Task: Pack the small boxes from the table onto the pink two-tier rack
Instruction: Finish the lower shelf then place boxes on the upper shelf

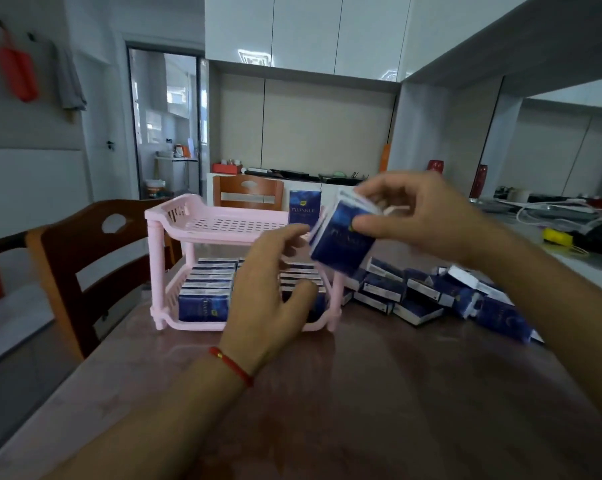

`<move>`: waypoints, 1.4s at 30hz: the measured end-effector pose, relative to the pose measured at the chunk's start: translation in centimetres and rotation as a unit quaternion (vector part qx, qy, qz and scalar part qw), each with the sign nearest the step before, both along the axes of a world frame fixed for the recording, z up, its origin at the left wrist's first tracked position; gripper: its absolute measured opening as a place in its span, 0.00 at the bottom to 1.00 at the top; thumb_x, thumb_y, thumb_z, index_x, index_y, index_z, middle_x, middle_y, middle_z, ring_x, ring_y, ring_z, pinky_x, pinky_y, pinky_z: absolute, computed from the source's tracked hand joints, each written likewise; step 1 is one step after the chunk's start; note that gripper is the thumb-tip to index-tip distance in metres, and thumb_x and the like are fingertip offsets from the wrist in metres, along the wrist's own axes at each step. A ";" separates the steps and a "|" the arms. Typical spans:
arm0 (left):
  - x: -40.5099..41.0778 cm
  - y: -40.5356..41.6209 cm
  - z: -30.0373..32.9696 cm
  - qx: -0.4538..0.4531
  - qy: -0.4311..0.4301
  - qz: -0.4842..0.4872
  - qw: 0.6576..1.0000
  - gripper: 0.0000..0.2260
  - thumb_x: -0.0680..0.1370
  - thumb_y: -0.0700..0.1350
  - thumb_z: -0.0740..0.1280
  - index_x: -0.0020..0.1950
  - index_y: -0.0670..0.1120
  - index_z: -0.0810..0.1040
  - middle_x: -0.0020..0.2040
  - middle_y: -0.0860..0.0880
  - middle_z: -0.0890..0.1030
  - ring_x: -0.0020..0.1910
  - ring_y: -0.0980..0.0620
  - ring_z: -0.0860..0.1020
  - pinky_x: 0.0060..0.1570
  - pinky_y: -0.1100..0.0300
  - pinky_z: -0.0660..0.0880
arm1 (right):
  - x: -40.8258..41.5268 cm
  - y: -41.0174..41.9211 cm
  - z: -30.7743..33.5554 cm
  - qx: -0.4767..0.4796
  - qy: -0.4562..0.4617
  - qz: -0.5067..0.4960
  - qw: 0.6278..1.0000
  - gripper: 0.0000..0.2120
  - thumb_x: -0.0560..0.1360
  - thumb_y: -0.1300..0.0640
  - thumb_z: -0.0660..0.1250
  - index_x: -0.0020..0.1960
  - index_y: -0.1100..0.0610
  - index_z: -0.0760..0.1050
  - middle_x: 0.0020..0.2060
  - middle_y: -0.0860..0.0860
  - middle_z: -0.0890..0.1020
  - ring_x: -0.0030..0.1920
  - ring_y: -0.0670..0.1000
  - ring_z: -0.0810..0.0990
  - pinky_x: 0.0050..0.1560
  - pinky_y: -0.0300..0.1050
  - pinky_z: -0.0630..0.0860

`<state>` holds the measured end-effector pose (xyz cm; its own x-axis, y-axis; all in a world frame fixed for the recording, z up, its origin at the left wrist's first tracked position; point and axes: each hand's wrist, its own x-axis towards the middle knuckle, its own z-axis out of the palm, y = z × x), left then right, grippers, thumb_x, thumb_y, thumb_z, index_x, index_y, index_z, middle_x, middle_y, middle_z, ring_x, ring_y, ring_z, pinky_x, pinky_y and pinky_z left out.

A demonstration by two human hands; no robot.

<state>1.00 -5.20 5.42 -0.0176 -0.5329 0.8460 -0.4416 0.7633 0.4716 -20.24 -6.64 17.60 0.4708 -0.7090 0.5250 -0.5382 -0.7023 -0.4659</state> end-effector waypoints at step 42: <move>2.2 -2.1 -1.7 0.003 -0.147 0.257 0.955 0.29 0.67 0.42 0.69 0.69 0.44 0.71 0.70 0.45 0.74 0.74 0.45 0.66 0.79 0.43 0.50 | 5.6 -11.3 2.4 -0.045 0.216 -0.089 0.971 0.22 0.76 0.46 0.71 0.68 0.50 0.75 0.64 0.49 0.76 0.58 0.49 0.77 0.58 0.49 0.78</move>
